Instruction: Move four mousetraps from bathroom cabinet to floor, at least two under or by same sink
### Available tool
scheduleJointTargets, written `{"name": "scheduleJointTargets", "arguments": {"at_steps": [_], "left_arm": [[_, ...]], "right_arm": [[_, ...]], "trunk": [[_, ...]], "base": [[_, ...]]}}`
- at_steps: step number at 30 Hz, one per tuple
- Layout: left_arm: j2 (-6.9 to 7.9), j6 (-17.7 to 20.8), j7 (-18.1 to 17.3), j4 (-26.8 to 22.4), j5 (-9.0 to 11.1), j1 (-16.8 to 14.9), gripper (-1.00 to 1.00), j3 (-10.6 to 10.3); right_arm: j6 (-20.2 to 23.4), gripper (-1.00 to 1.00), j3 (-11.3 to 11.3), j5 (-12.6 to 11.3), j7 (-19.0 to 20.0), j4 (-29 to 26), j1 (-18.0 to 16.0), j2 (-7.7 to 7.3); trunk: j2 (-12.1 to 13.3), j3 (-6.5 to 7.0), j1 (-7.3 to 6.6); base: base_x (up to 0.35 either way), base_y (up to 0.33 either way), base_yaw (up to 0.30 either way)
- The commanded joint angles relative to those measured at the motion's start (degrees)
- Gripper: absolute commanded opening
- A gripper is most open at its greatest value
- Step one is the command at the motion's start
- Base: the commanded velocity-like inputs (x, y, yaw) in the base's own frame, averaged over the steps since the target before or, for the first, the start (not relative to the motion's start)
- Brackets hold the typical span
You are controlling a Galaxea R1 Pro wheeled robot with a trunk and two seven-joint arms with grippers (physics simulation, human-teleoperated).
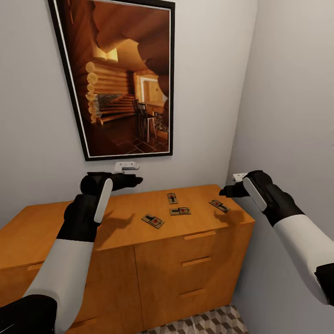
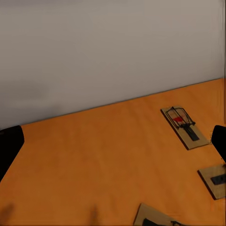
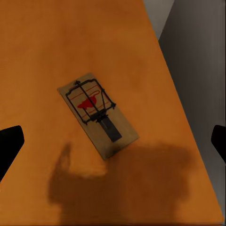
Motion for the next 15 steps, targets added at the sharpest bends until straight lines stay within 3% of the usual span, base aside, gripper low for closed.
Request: {"name": "scheduleJointTargets", "arguments": {"at_steps": [1, 9, 15], "left_arm": [[-0.01, 0.2, 0.1, 0.0, 0.3, 0.0, 1.00, 0.0], [0.00, 0.2, 0.2, 0.0, 0.3, 0.0, 1.00, 0.0], [0.04, 0.2, 0.2, 0.0, 0.3, 0.0, 1.00, 0.0]], "right_arm": [[0.1, 1.00, 0.2, -0.6, -0.5, -0.1, -0.1, -0.07], [0.1, 1.00, 0.3, -0.5, -0.6, -0.6, -0.1, 0.09], [0.1, 1.00, 0.4, -0.3, -0.6, -0.9, 0.0, 0.20]], "trunk": [[0.0, -0.07, 0.00], [0.0, -0.07, 0.00], [0.0, -0.07, 0.00]], "base": [[0.000, 0.000, -0.146], [0.000, 0.000, -0.176], [0.000, 0.000, -0.067]]}}
